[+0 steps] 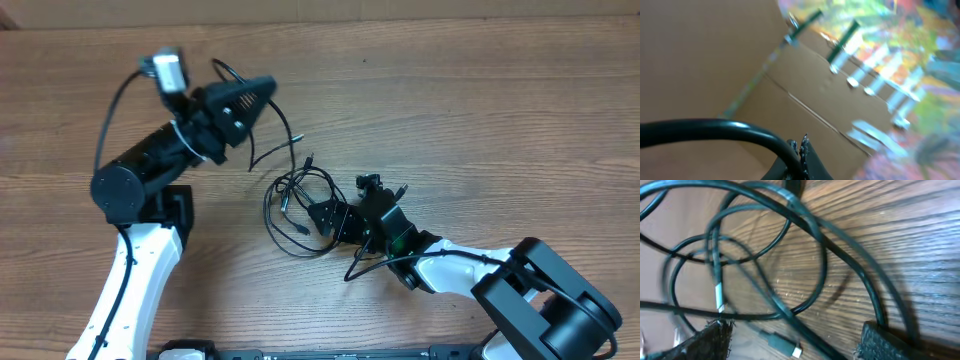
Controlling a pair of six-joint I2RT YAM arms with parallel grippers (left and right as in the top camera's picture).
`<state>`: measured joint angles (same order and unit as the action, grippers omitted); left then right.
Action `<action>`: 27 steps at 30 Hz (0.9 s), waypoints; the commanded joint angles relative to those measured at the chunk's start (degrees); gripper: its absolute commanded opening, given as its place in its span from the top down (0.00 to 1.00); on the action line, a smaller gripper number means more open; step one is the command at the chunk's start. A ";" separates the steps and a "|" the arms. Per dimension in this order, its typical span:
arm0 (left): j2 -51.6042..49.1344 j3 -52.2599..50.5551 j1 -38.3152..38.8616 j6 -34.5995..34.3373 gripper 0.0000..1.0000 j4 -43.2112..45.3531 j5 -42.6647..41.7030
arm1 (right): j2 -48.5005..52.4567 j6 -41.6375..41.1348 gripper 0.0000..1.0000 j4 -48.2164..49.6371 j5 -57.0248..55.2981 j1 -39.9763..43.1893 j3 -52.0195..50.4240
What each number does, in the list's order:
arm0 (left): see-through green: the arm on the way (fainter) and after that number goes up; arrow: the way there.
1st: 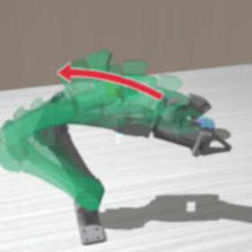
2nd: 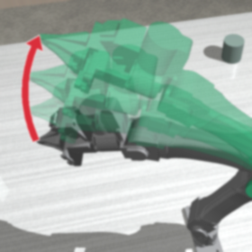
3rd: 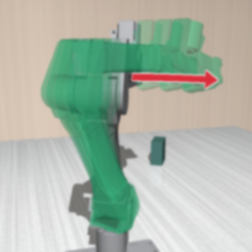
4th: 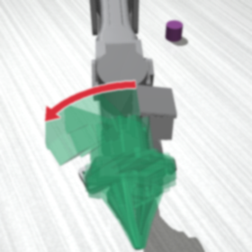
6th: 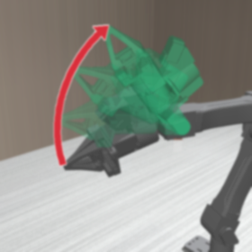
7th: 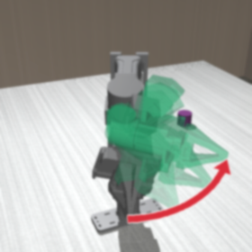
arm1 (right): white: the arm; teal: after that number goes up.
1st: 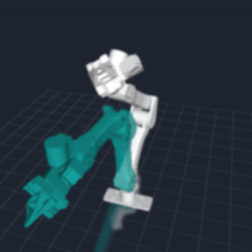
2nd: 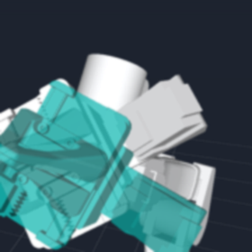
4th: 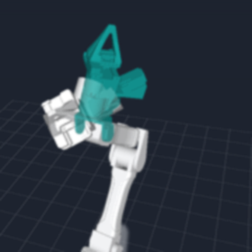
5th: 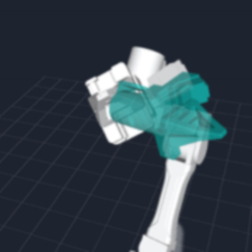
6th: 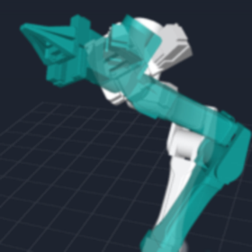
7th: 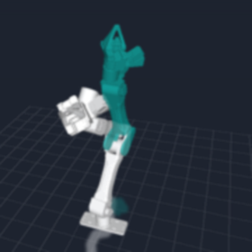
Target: Untangle cables
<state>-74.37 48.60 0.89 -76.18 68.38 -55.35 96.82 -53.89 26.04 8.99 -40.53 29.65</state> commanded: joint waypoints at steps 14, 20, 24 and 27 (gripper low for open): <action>0.59 31.23 -20.76 36.85 0.96 -63.56 12.81 | 1.20 -11.96 0.15 -7.06 -10.38 -0.22 0.07; 0.59 34.53 -25.31 35.45 0.96 -67.43 8.81 | 1.18 -12.31 0.06 -6.62 -10.82 -0.22 0.07; 0.59 34.42 -24.76 37.09 0.96 -77.18 2.12 | 0.90 -11.65 0.04 -4.94 -9.33 -0.22 0.07; 0.57 34.42 -23.93 39.91 0.96 -84.26 1.68 | 0.63 -10.43 0.04 -4.63 -8.15 -0.22 0.07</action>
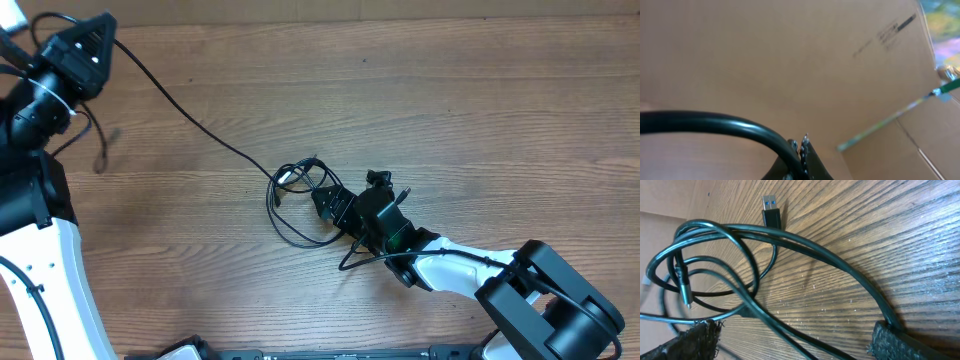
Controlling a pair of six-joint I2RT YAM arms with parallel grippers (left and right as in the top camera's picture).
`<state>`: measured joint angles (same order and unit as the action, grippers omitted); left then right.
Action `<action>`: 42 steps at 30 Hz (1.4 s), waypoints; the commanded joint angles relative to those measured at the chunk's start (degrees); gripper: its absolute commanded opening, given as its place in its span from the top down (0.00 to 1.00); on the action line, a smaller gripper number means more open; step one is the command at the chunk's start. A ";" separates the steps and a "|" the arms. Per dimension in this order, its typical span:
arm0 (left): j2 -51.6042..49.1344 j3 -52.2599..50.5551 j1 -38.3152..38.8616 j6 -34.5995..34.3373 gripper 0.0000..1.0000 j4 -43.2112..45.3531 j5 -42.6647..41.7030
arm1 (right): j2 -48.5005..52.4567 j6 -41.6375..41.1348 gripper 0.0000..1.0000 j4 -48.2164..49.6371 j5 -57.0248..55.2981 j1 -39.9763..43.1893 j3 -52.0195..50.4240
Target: Untangle cables
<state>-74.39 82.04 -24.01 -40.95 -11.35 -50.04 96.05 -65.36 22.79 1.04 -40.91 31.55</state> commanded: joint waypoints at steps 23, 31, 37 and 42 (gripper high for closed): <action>0.57 0.94 11.96 16.72 0.96 -27.82 -5.51 | -6.19 10.14 0.34 4.26 -1.31 0.13 -1.84; 0.57 0.94 15.21 16.52 0.96 -27.80 -5.42 | 0.81 10.16 0.35 11.54 -2.69 0.13 -1.84; 0.57 0.94 15.21 16.52 0.96 -27.82 -5.38 | 3.82 9.88 0.37 11.65 -4.39 0.13 -1.84; 0.57 0.94 15.21 16.50 0.96 -27.87 -5.49 | 5.88 5.64 0.37 12.09 -6.56 0.15 -1.79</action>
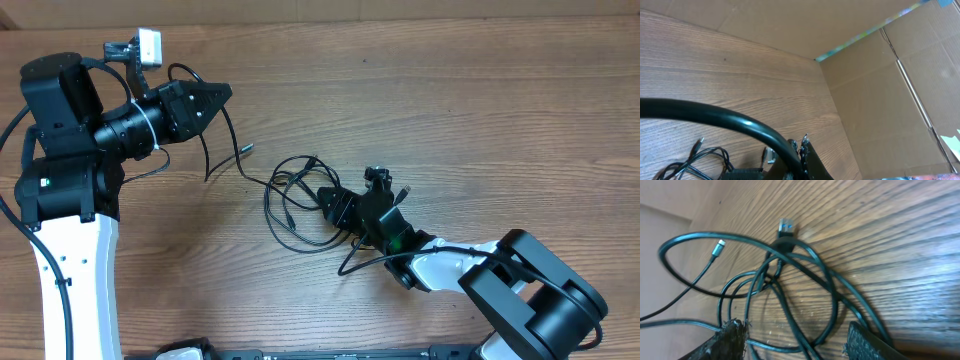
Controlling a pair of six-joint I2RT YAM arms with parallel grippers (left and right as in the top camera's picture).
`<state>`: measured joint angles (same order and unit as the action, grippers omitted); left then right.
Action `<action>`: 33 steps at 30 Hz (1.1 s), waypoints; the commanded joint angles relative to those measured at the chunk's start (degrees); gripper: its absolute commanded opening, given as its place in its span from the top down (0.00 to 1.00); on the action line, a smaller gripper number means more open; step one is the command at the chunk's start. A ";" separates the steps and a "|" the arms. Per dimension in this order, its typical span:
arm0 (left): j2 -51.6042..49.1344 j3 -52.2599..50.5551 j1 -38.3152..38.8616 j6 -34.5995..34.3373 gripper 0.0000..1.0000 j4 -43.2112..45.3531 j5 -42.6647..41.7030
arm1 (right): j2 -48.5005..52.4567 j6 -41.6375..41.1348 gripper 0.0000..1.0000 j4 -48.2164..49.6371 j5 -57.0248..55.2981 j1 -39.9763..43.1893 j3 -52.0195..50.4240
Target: Untangle cables
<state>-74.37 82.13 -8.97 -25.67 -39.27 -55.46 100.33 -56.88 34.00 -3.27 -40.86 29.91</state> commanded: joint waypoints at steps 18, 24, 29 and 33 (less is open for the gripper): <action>0.55 0.85 0.17 1.25 0.96 -0.13 -0.02 | 12.28 -6.40 0.48 -0.39 0.37 0.11 7.02; 0.55 0.85 0.17 1.25 0.96 -1.31 -0.07 | 12.41 -8.41 0.65 -2.80 -2.67 0.11 7.08; 0.55 0.85 0.17 -1.05 0.96 -2.19 -2.54 | 13.88 -15.72 0.61 -4.96 -9.92 0.11 7.26; 0.55 0.85 0.17 -7.04 0.96 -2.93 -6.78 | 16.61 -16.81 0.59 -5.01 -9.35 0.11 8.98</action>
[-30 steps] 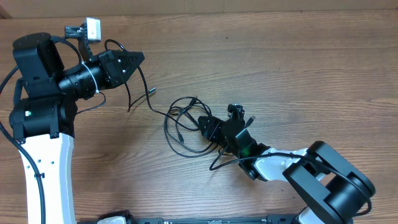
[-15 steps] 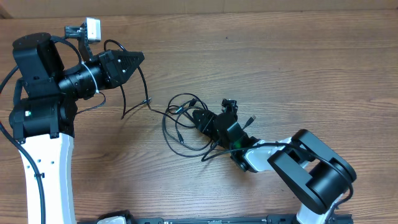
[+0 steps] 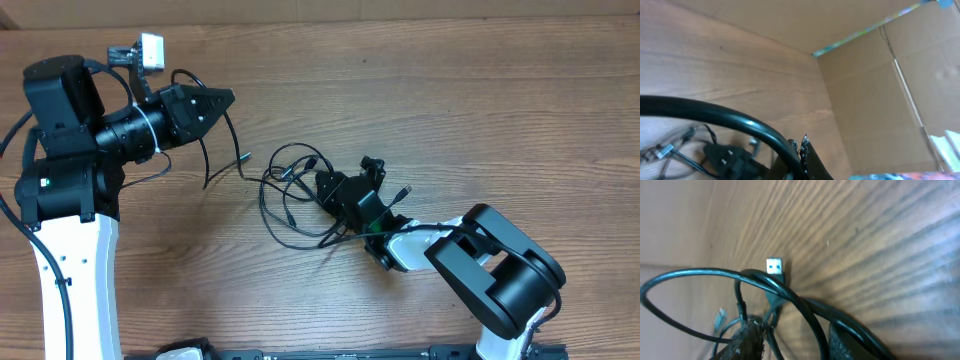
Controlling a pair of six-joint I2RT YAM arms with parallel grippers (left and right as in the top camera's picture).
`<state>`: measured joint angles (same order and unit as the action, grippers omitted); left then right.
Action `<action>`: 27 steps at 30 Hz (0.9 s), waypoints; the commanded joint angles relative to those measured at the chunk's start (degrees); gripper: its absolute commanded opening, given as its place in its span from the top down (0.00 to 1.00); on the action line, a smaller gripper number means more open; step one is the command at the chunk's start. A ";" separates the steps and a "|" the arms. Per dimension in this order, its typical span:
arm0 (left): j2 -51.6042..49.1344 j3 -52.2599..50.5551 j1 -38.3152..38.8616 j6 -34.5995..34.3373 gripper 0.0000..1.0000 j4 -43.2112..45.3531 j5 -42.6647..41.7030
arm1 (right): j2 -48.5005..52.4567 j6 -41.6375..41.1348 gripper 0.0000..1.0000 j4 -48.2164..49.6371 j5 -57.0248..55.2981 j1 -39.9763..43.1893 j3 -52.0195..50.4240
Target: Untangle cables
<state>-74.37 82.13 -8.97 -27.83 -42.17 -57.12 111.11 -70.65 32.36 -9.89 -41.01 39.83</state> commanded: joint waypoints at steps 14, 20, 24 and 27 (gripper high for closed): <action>0.55 0.85 0.17 -7.06 0.96 0.15 -6.75 | 2.38 2.40 0.96 -4.70 2.51 0.37 -0.72; 0.55 0.85 0.17 -6.86 0.96 0.15 -6.60 | -11.34 3.69 0.96 -19.30 2.21 0.37 -0.76; 0.55 0.85 0.17 -6.88 0.96 0.11 -3.43 | -22.25 6.27 0.96 -29.24 1.86 0.35 -0.76; 0.55 0.85 0.17 -6.88 0.96 -0.07 -0.35 | -29.73 3.54 0.96 -37.35 2.49 0.24 -0.74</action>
<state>-74.37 82.13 -8.97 -34.44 -42.19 -61.19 87.92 -66.50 -2.13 -7.66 -40.82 38.96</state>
